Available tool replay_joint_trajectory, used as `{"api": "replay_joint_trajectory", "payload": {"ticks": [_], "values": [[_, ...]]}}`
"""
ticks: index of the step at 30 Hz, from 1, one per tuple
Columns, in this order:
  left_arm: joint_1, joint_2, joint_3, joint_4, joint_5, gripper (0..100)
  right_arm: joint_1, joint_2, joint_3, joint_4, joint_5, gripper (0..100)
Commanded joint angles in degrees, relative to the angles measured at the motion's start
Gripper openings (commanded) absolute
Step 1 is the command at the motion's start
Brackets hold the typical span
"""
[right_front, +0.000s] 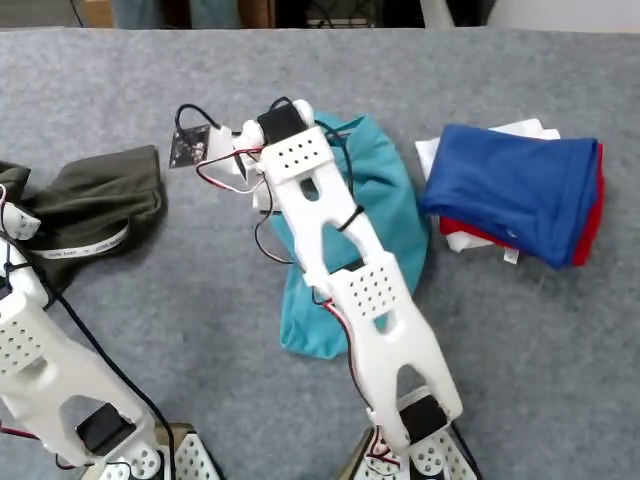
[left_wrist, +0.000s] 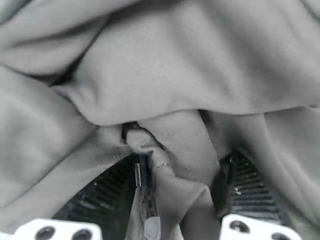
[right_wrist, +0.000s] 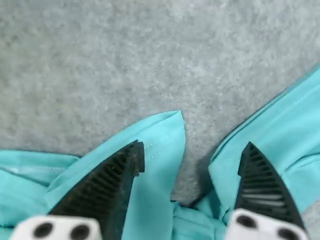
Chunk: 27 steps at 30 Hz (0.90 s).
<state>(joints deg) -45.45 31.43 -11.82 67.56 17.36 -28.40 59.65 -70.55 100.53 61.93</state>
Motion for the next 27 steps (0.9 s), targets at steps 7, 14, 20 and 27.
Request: {"api": "replay_joint_trajectory", "payload": {"ticks": [7,14,20,27], "values": [[0.5,-0.4,-0.7,-0.7,0.4,27,1.3,4.4,-2.7,-1.4,2.3,30.7],[0.5,-0.4,-0.7,-1.6,-1.9,27,1.1,8.9,-2.8,-1.8,2.3,30.7],[0.5,-0.4,-0.7,-1.6,-2.0,27,1.4,10.9,-2.8,-4.3,2.3,30.7],[0.5,-0.4,-0.7,-1.6,-2.0,27,1.1,3.8,-2.9,0.0,2.3,30.7]]}}
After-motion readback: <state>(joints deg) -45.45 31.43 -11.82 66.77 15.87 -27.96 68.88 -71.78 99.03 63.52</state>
